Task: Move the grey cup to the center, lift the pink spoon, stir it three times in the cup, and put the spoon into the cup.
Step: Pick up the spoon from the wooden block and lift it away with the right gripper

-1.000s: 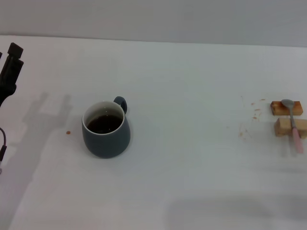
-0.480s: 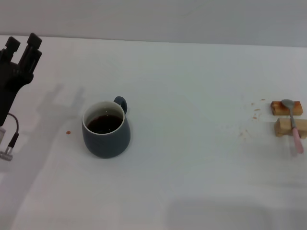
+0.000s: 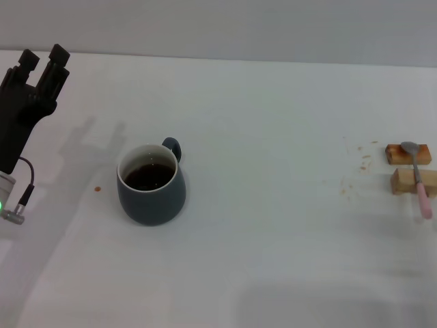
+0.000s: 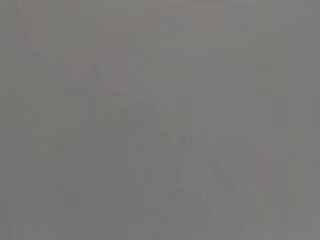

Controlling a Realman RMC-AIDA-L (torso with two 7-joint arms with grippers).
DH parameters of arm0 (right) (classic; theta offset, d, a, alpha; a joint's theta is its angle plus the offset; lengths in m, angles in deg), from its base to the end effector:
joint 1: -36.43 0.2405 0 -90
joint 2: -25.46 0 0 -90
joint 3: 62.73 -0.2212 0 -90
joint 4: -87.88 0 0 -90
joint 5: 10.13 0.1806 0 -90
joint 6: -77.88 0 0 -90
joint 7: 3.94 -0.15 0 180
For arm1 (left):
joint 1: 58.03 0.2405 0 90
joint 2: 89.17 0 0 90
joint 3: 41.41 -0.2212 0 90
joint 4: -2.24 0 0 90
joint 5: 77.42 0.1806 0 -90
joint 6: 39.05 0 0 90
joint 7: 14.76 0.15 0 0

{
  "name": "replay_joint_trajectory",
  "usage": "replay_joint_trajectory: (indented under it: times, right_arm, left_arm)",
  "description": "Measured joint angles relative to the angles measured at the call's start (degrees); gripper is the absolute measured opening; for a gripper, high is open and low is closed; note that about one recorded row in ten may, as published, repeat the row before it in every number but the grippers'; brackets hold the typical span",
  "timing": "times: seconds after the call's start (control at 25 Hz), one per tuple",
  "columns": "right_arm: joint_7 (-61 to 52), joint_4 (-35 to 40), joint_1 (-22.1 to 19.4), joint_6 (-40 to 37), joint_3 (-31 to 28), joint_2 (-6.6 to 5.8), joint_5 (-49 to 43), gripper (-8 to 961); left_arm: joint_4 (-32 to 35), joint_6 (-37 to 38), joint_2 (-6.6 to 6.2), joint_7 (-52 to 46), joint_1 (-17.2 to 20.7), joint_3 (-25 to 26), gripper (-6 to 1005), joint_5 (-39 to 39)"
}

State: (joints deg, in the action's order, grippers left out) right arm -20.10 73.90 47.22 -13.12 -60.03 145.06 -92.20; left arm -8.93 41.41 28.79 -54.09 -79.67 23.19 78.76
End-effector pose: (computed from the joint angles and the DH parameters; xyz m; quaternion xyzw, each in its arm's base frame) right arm 0.2986 0.2069 0.0175 -0.6115 0.3008 0.4047 0.6098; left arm -0.2499 0.2944 0.0369 -0.6520 -0.2947 -0.5149 0.4721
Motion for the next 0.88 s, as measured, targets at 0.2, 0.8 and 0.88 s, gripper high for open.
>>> replay_joint_trajectory:
  times: [0.2,0.8,0.88]
  right_arm:
    - [0.4,-0.7,-0.2,1.7,1.4,0.02,0.0,608]
    - [3.1,-2.6,-0.5,6.7,3.4,0.02,0.0,608]
    - [3.1,-2.6,-0.5,7.6,3.6,0.04,0.0,608]
  left_arm:
    - [0.0,-0.3,-0.02,0.0,-0.2,0.0,693,0.0]
    - [0.7,-0.8,-0.09,-0.6,0.1,0.5,694,0.0]
    - [0.8,-0.8,-0.09,-0.6,0.1,0.5,694,0.0]
